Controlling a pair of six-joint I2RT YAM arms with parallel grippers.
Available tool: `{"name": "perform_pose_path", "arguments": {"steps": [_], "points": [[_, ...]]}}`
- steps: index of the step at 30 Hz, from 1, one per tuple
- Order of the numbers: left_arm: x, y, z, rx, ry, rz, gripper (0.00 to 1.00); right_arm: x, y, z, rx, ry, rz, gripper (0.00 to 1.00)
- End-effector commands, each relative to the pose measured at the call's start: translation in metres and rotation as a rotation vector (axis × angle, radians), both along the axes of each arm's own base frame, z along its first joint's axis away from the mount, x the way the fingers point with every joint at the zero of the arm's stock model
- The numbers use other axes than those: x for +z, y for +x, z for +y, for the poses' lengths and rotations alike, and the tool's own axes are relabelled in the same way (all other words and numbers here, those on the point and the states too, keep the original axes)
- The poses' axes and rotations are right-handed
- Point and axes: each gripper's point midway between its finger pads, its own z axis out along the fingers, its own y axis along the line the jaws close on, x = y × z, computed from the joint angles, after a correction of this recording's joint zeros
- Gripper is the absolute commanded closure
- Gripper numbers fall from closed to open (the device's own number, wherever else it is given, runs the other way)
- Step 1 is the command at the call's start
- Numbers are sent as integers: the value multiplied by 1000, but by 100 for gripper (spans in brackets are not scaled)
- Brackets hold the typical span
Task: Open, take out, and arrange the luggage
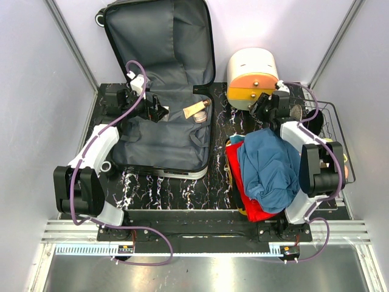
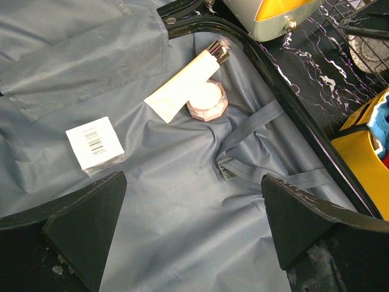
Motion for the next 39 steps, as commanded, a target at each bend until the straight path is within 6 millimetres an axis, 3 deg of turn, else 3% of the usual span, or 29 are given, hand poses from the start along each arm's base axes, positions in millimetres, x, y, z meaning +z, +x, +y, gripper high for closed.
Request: {"name": "perform_pose_path", "arguments": {"steps": [1,6,11,31,39], "points": [[29,8,4,14,6,-73,1,23,31,-10,-71,56,-211,46],[29,13,7,26,16,-65,1,-8,40,-5,-18,76,-173,47],[25,13,9,28,38,-55,1,-25,49,-7,-21,84,-161,48],[15,30,15,43,49,-19,1,-36,84,-6,-21,79,-160,50],[11,33,20,55,48,-7,1,-47,86,-4,-21,93,-131,53]]}}
